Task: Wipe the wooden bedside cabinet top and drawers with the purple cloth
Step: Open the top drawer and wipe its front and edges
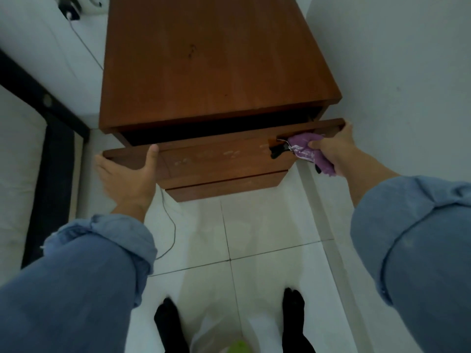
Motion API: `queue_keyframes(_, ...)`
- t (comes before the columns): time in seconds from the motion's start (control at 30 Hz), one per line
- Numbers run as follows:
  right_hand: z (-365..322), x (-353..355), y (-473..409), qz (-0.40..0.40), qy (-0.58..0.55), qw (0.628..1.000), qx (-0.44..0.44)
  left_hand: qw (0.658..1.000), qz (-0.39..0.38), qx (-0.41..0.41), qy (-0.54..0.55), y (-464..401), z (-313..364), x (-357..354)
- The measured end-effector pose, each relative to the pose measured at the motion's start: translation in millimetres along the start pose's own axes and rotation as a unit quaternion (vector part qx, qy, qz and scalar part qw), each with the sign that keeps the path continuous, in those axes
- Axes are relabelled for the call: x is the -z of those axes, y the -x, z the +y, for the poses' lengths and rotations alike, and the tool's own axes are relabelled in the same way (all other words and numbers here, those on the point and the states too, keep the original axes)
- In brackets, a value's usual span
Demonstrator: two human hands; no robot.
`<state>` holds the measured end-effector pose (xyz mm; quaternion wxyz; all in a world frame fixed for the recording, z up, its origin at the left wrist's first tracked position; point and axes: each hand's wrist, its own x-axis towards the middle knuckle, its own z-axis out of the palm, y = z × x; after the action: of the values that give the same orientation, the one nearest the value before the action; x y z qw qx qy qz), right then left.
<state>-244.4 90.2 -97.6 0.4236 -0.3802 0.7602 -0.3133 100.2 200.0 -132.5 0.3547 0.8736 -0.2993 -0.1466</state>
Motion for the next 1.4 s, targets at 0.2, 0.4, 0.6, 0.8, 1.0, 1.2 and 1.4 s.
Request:
queue_keyframes(0.2, 10.5, 8.7, 21.4, 0.024, 0.028, 0.999, 0.004, 0.971, 0.069, -0.132, -0.187, 26.3, 8.4, 5.1)
queue_keyframes(0.4, -7.2, 35.9, 33.7, 0.059, -0.043, 0.994, 0.078, 0.871, -0.115, -0.422, -0.225, 81.3, 85.7, -44.4)
queue_keyframes(0.6, -37.4, 51.5, 5.4, 0.113, 0.057, 0.975, 0.183, 0.839, -0.206, -0.437, -0.252, 115.5, 119.3, -87.5)
queue_keyframes(0.8, -1.5, 18.8, -1.8, 0.062, 0.168, 0.961, 0.209, 0.836, -0.190, -0.442, -0.265, 121.8, 104.0, -96.2)
queue_keyframes(1.0, 6.6, -19.6, 35.6, -0.009, 0.222, 0.924, 0.312, 0.835, -0.208, -0.437, -0.261, 122.9, 105.6, -92.9)
queue_keyframes(1.2, 4.6, -44.2, 50.8, -0.024, 0.200, 0.937, 0.285, 0.834, -0.183, -0.442, -0.274, 114.2, 92.5, -74.8)
queue_keyframes(1.4, 9.1, -39.9, 49.9, -0.040, 0.151, 0.950, 0.270, 0.854, -0.134, -0.381, -0.328, 80.4, 59.2, -39.9)
